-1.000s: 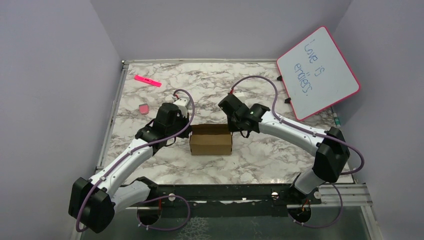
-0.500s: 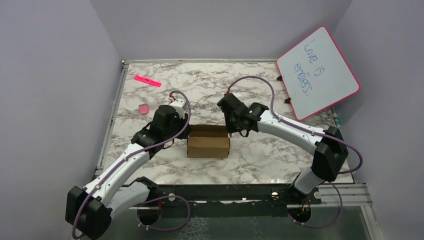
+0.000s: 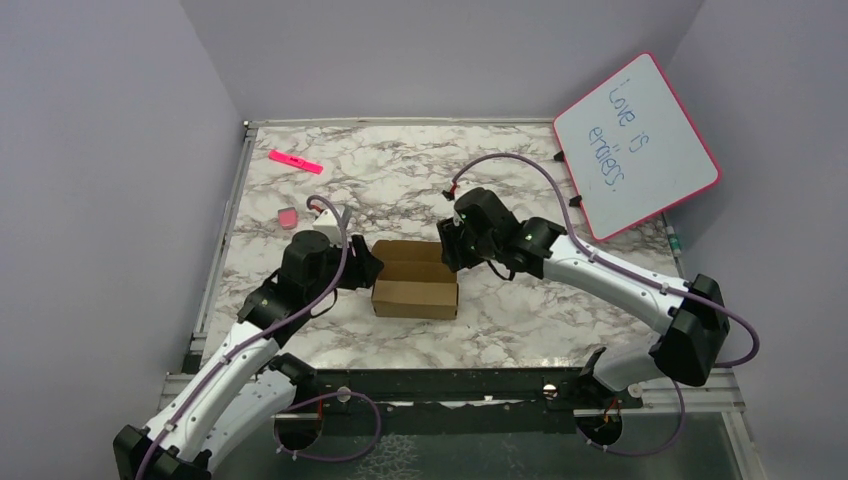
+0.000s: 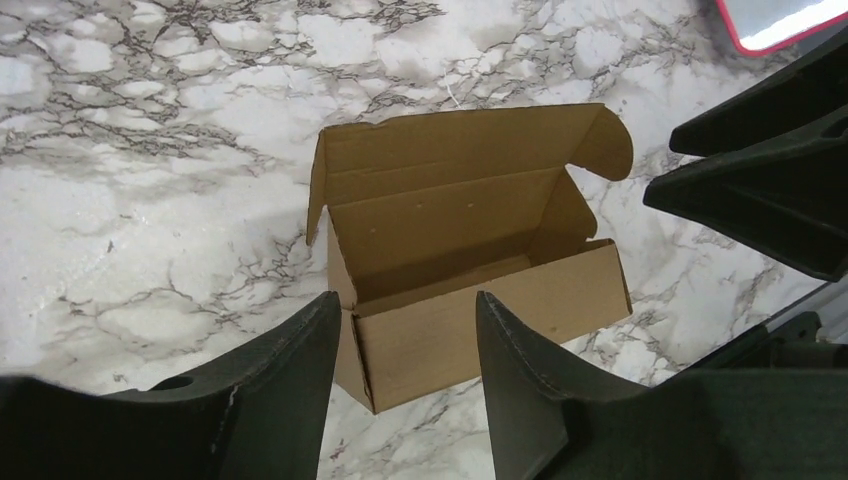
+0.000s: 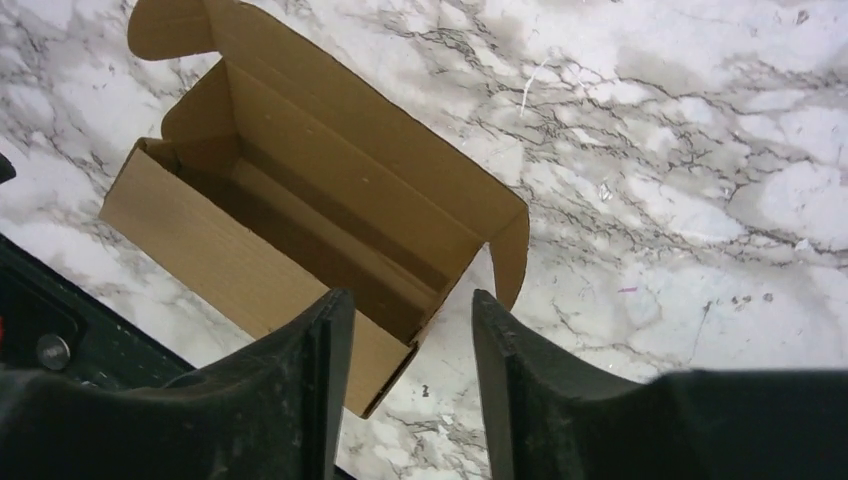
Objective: Fold the paper box
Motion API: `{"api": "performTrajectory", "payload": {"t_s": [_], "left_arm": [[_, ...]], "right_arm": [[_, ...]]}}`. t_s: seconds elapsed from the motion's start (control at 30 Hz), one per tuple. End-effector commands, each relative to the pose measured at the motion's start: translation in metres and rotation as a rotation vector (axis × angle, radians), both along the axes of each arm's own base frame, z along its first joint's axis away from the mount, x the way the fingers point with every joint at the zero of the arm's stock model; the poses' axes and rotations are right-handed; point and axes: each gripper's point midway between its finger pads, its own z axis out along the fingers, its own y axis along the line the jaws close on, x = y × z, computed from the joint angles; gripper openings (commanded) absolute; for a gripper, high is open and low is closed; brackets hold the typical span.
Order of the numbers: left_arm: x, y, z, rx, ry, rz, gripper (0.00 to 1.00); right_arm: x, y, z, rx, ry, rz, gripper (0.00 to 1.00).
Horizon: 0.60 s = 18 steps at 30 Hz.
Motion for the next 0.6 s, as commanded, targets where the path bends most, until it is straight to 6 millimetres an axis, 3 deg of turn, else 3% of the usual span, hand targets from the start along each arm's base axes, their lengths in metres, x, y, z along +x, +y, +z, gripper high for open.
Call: {"api": "performTrajectory", "payload": {"t_s": [0.0, 0.2, 0.37, 0.57], "left_arm": [[-0.020, -0.005, -0.002, -0.127, 0.064, 0.019, 0.54], [-0.045, -0.012, -0.007, -0.236, 0.157, -0.006, 0.52], [-0.061, -0.016, -0.003, -0.293, 0.201, -0.034, 0.48], [-0.083, -0.028, -0.013, -0.353, 0.309, -0.113, 0.42]], "right_arm": [[0.005, 0.020, 0.019, -0.008, -0.115, 0.204, 0.56], [0.021, 0.045, 0.022, 0.011, -0.179, 0.421, 0.73], [0.031, 0.067, 0.024, 0.056, -0.163, 0.552, 0.75], [0.048, 0.075, 0.009, 0.068, -0.112, 0.609, 0.74]]}}
